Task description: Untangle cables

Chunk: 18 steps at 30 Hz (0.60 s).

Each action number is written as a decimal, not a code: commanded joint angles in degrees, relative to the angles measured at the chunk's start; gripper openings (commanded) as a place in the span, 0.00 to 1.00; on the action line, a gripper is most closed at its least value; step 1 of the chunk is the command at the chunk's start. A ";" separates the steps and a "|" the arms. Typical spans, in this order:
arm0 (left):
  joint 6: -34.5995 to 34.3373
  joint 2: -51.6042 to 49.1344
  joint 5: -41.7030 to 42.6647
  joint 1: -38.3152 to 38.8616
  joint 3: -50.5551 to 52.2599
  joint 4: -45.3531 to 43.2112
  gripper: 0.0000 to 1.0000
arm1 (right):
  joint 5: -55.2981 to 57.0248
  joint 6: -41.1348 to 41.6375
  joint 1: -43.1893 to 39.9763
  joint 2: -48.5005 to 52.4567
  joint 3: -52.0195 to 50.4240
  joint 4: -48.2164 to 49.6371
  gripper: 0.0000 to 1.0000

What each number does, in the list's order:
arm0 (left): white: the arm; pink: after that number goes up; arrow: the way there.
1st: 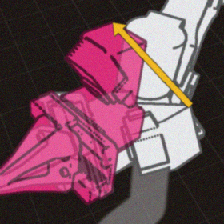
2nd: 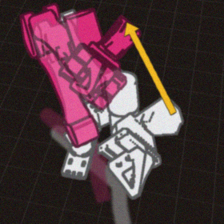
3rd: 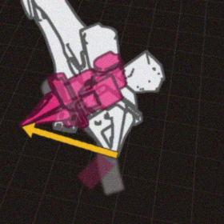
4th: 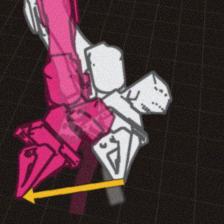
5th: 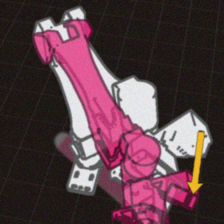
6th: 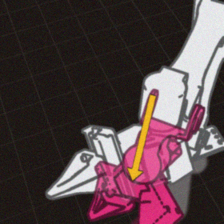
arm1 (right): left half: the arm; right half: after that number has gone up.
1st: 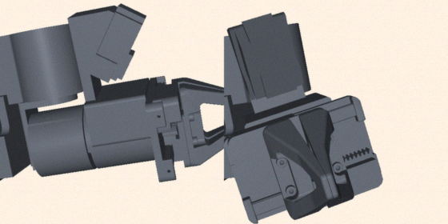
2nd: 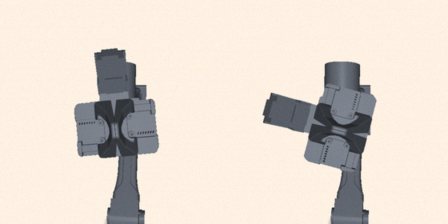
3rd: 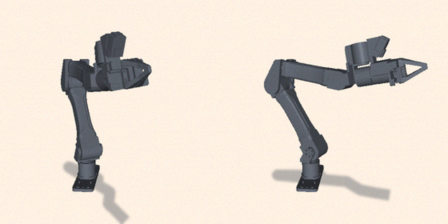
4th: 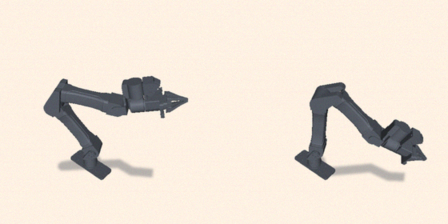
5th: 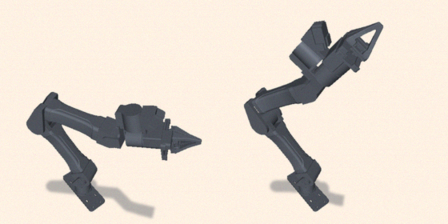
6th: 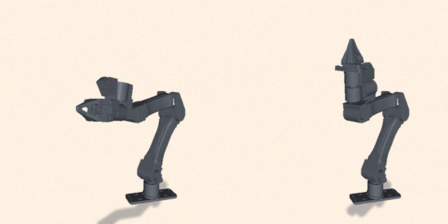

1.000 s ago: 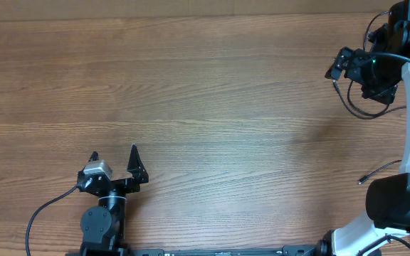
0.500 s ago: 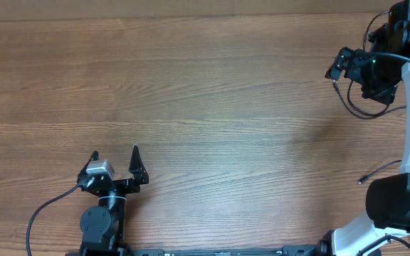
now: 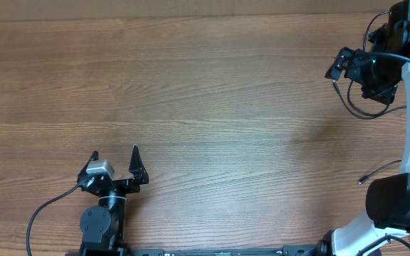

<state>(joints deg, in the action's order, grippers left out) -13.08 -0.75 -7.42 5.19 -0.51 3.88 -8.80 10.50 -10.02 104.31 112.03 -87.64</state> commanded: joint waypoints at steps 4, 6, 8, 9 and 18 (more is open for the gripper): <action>1.31 0.55 0.42 -0.57 0.20 -0.02 1.00 | -0.28 -0.11 0.33 -1.99 -0.07 0.20 1.00; 1.31 0.55 0.42 -0.57 0.20 -0.02 0.99 | -0.28 -0.11 0.33 -1.99 -0.07 0.20 1.00; 1.31 0.55 0.42 -0.57 0.20 -0.02 1.00 | -0.28 -0.11 0.33 -1.99 -0.07 0.20 1.00; 1.31 0.55 0.42 -0.57 0.20 -0.02 1.00 | -0.28 -0.11 0.33 -1.99 -0.07 0.20 1.00; 1.31 0.52 0.42 -0.57 0.20 -0.02 0.99 | -0.26 -0.13 0.33 -1.66 -0.11 0.17 1.00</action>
<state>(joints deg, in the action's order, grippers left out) -13.08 -0.75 -7.42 5.19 -0.51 3.88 -8.78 10.48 -10.02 104.31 112.03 -87.66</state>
